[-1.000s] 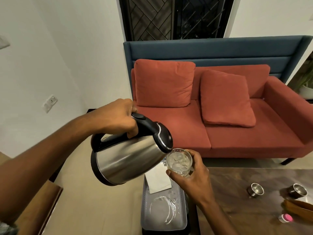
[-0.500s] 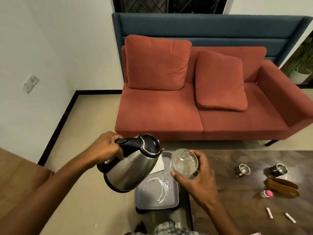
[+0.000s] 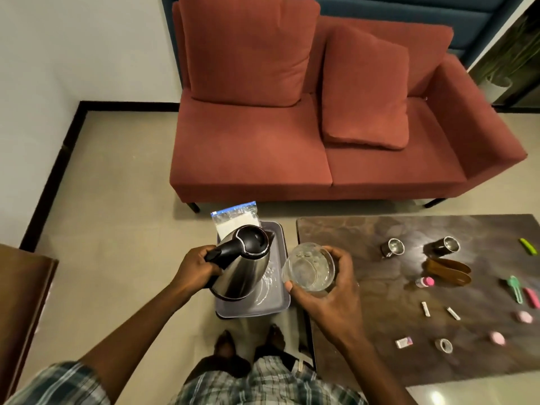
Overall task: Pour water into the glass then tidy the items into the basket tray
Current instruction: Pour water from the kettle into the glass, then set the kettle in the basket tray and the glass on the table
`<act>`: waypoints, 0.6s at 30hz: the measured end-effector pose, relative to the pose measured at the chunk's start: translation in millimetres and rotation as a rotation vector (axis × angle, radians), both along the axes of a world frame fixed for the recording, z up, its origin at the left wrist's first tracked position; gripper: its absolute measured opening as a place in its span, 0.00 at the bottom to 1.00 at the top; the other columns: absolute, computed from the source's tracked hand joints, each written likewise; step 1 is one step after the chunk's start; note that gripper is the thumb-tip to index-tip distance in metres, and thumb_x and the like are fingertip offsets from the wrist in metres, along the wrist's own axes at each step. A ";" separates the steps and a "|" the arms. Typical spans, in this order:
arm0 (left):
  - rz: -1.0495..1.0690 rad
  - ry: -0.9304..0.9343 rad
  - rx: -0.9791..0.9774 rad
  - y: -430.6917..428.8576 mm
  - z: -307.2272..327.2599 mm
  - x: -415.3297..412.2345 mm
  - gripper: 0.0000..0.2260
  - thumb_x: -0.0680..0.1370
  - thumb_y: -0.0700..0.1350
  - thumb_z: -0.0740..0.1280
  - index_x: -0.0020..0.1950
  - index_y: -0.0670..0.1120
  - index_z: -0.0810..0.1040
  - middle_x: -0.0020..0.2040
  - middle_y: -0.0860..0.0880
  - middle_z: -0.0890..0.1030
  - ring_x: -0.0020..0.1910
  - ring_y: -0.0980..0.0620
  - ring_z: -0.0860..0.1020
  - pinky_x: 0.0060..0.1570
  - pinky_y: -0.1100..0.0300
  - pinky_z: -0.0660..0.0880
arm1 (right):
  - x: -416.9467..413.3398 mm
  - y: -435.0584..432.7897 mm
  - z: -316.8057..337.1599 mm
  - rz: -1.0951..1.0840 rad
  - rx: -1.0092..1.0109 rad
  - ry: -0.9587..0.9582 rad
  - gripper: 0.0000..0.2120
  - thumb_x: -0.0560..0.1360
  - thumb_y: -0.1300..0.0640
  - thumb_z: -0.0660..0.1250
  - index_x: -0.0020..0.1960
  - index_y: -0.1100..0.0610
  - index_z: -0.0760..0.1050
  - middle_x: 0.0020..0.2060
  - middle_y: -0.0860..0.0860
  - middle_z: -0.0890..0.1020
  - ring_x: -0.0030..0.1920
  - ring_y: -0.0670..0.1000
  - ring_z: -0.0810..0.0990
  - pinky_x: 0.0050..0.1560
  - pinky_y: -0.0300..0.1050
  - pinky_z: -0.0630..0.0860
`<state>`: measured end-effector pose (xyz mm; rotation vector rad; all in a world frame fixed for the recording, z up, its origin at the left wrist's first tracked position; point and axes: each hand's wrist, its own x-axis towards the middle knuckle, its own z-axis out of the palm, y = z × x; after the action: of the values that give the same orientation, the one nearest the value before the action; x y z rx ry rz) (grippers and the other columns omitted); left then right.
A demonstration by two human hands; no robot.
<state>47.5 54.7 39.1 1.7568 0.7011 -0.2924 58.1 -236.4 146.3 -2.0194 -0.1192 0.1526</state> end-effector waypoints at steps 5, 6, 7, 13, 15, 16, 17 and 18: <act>0.036 0.016 -0.047 -11.8 -61.6 -10.5 0.15 0.62 0.40 0.71 0.46 0.53 0.83 0.39 0.45 0.82 0.40 0.44 0.80 0.42 0.44 0.80 | -9.2 -2.5 -14.1 -0.022 -0.048 0.034 0.40 0.63 0.47 0.88 0.66 0.40 0.69 0.59 0.36 0.80 0.61 0.41 0.81 0.60 0.42 0.81; 0.025 0.017 -0.047 -13.3 -75.3 -13.7 0.15 0.63 0.40 0.71 0.47 0.54 0.83 0.41 0.44 0.83 0.41 0.42 0.81 0.45 0.42 0.81 | -11.5 -3.2 -16.3 -0.028 -0.054 0.042 0.40 0.63 0.46 0.88 0.67 0.41 0.69 0.59 0.36 0.80 0.61 0.42 0.81 0.60 0.44 0.81; 0.014 0.016 -0.047 -14.4 -87.6 -15.1 0.15 0.64 0.40 0.71 0.49 0.54 0.83 0.42 0.42 0.84 0.43 0.41 0.82 0.47 0.39 0.81 | -13.0 -3.9 -19.1 -0.037 -0.060 0.041 0.40 0.62 0.46 0.88 0.67 0.41 0.69 0.59 0.35 0.80 0.61 0.42 0.81 0.60 0.44 0.82; -0.047 -0.001 -0.037 -26.3 -128.7 -19.2 0.17 0.66 0.42 0.70 0.54 0.42 0.82 0.45 0.42 0.84 0.45 0.43 0.81 0.49 0.49 0.78 | -22.5 -6.3 -37.9 -0.080 -0.083 0.068 0.41 0.61 0.50 0.89 0.66 0.42 0.70 0.60 0.34 0.79 0.63 0.41 0.80 0.59 0.36 0.79; -0.087 -0.015 -0.038 -30.9 -135.1 -18.6 0.15 0.67 0.40 0.71 0.53 0.42 0.82 0.43 0.44 0.82 0.42 0.48 0.79 0.46 0.55 0.74 | -24.4 -6.6 -42.5 -0.091 -0.091 0.071 0.41 0.61 0.52 0.89 0.67 0.46 0.71 0.59 0.33 0.79 0.63 0.40 0.80 0.58 0.31 0.77; -0.105 -0.020 -0.032 -32.1 -140.3 -18.3 0.13 0.69 0.37 0.72 0.53 0.43 0.81 0.43 0.45 0.82 0.42 0.50 0.79 0.46 0.58 0.74 | -25.2 -6.1 -44.9 -0.098 -0.096 0.064 0.41 0.61 0.53 0.89 0.67 0.47 0.71 0.59 0.33 0.79 0.62 0.39 0.80 0.57 0.30 0.76; -0.124 -0.021 -0.029 -32.6 -145.5 -18.0 0.12 0.71 0.34 0.73 0.54 0.43 0.81 0.44 0.45 0.82 0.43 0.53 0.80 0.45 0.59 0.74 | -26.2 -5.5 -48.1 -0.105 -0.097 0.060 0.41 0.61 0.53 0.89 0.67 0.49 0.71 0.59 0.33 0.79 0.62 0.39 0.81 0.56 0.28 0.76; -0.140 -0.023 -0.035 -33.0 -150.4 -17.5 0.14 0.72 0.31 0.72 0.54 0.44 0.81 0.45 0.45 0.83 0.44 0.55 0.80 0.45 0.63 0.74 | -26.9 -4.8 -50.8 -0.111 -0.093 0.065 0.41 0.60 0.54 0.89 0.67 0.49 0.71 0.59 0.34 0.79 0.62 0.39 0.81 0.56 0.28 0.76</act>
<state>30.1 21.6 -111.3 1.7766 0.5544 -0.3773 31.2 -241.2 95.5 -2.1058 0.0421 0.1560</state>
